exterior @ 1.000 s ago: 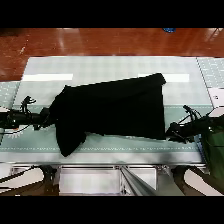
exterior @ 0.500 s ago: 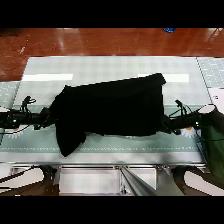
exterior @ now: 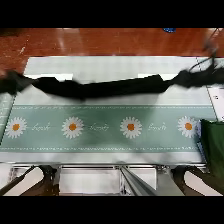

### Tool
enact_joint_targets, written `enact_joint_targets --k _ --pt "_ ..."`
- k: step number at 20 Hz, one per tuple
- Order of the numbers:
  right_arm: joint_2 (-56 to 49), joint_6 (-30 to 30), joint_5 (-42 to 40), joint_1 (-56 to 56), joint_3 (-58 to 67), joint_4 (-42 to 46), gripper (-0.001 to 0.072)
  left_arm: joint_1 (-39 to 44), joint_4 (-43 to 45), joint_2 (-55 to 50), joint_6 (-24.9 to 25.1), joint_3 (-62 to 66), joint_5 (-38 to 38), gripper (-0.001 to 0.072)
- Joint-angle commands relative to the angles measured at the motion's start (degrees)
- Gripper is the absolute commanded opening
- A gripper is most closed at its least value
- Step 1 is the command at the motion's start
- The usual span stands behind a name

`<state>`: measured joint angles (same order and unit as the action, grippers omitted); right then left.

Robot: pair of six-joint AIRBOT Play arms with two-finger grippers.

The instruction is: Fold the shirts.

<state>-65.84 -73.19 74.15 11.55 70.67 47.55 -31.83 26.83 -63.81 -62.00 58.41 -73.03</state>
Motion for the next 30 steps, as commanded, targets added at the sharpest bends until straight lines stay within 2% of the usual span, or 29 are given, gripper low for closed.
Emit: enact_joint_targets --k 1,4,6,9,11,13,16,19,23,28,30 --pt "3.85 -3.80 2.45 2.91 20.26 5.18 0.0018 -1.49 -4.28 9.09 -4.11 14.32 0.59 0.0023" --pt "8.48 -4.85 2.75 5.29 31.69 5.62 0.0018 -1.46 0.92 16.28 -8.04 23.89 0.96 0.0023" --pt "13.31 -4.85 2.75 7.02 34.99 7.37 0.0019 -1.44 10.71 21.97 -11.91 28.72 1.03 0.0024" --pt "21.53 -6.78 3.02 7.54 35.67 15.93 0.0019 0.87 28.59 31.30 -19.02 32.81 2.82 0.0024" --pt "26.49 -7.91 4.39 7.50 35.67 18.75 0.0019 6.01 40.39 36.59 -22.49 34.12 4.76 0.0023" --pt "30.42 -8.74 6.03 7.50 35.67 19.52 0.0019 13.20 50.16 40.85 -23.85 34.73 6.38 0.0024" --pt "34.47 -10.51 9.09 7.50 35.67 21.31 0.0019 23.23 59.41 45.33 -26.21 35.10 5.62 0.0023" --pt "36.09 -12.76 13.55 7.50 35.67 24.83 0.0019 27.91 64.32 46.73 -30.82 35.32 0.02 0.0024" --pt "36.06 -13.68 15.02 7.52 30.03 23.69 0.0019 28.35 65.07 44.30 -31.91 31.23 -4.04 0.0024" --pt "35.30 -10.47 6.60 7.50 6.40 13.81 0.0019 28.37 64.35 34.05 -32.39 18.40 -3.48 0.0024" --pt "31.82 -7.45 1.31 7.50 -2.95 11.54 0.0019 28.37 62.86 27.98 -32.39 13.75 0.66 0.0024"
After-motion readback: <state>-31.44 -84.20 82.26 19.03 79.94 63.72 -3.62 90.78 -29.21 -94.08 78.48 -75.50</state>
